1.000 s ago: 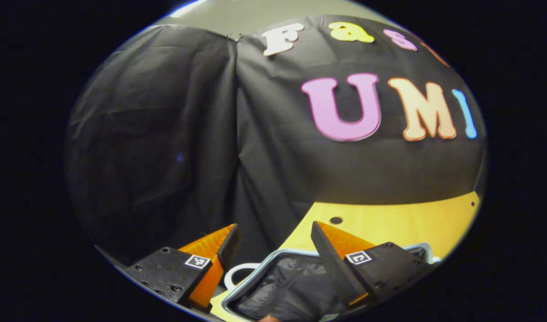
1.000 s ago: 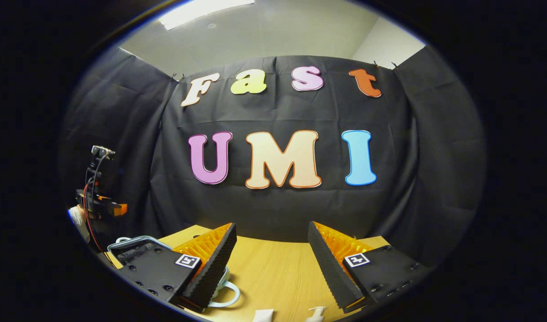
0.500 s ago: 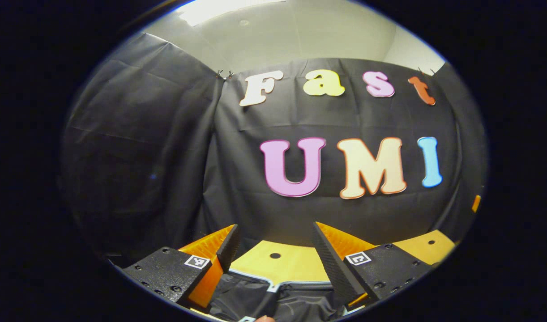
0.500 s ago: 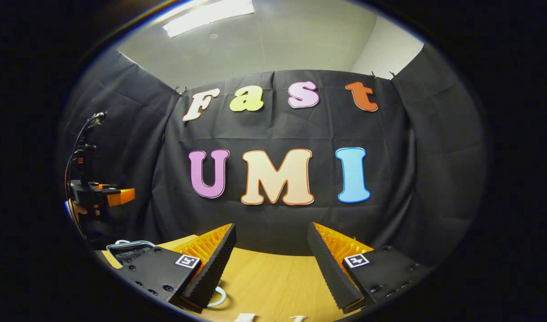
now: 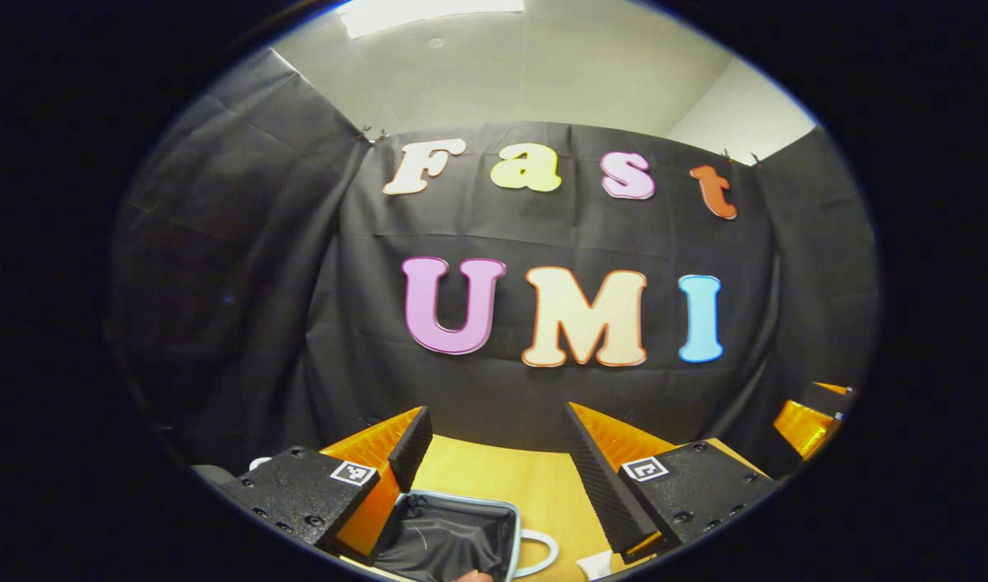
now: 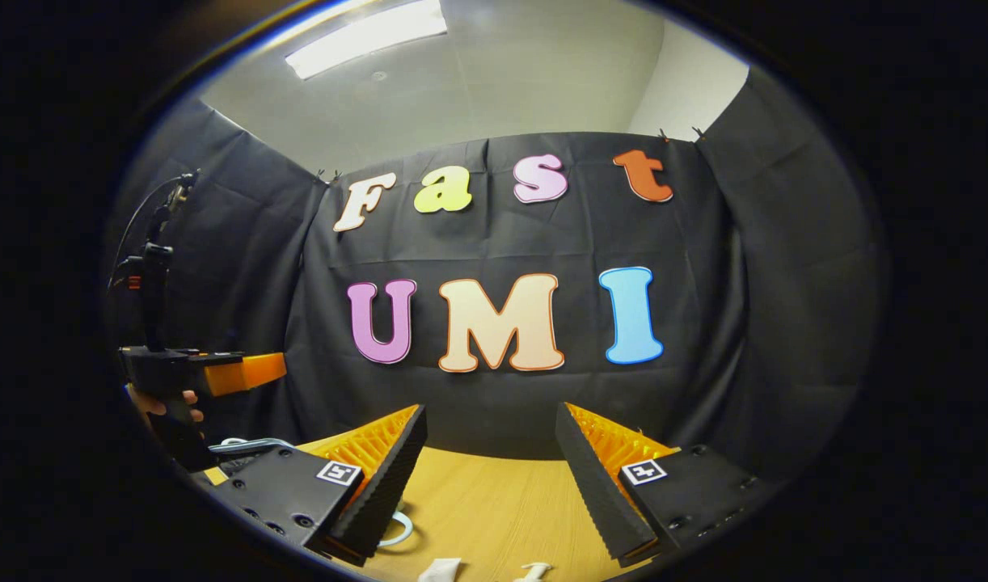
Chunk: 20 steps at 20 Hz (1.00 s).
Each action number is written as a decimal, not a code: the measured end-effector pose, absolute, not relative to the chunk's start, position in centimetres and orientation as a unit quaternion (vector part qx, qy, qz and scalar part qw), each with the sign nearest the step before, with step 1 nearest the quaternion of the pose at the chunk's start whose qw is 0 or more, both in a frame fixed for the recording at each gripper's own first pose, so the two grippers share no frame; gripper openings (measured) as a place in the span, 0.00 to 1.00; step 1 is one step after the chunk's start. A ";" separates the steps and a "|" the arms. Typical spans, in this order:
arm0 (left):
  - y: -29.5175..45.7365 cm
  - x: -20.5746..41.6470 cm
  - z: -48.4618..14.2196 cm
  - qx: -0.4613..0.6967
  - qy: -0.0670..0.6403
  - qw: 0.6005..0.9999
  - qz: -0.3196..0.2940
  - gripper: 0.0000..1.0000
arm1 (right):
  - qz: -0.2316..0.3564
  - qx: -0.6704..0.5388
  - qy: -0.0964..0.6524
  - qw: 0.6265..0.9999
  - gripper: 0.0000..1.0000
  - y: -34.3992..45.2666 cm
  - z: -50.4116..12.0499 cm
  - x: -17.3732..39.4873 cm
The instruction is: First open the suitcase, pack the skin care products into it, and then close the suitcase.
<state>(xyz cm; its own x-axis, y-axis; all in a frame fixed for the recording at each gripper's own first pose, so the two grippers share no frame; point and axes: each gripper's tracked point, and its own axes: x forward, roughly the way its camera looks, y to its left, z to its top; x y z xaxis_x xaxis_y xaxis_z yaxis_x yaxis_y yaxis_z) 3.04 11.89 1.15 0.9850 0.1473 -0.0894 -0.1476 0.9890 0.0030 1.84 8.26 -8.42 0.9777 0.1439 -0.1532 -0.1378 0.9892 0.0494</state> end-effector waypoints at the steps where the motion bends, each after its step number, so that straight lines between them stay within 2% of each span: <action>1: 10.8 3.2 0.4 0.001 0.056 0.997 0.060 0.99 | 0.066 0.017 0.082 0.994 1.00 7.5 -8.5 1.8; 4: 7.0 3.2 -2.4 -0.005 0.094 0.995 0.015 0.93 | 0.044 0.022 0.087 0.995 1.00 4.9 -8.7 1.8; 10: 1.1 2.1 -9.8 -0.008 0.178 0.983 -0.041 0.94 | 0.018 0.010 0.109 0.994 1.00 1.0 -9.8 0.6; 20: -3.6 -1.0 -22.8 -0.028 0.326 0.943 -0.058 0.95 | -0.003 -0.022 0.134 0.991 1.00 -4.9 -11.0 -1.4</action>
<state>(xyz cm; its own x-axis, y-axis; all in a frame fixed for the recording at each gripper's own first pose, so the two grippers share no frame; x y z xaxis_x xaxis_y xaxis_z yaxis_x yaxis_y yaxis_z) -1.03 -3.62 -22.81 0.7805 -0.1286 -0.6118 0.0920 0.9916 -0.0911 -1.40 -4.85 -10.97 0.9641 -0.0121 -0.2654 0.0005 0.9990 -0.0437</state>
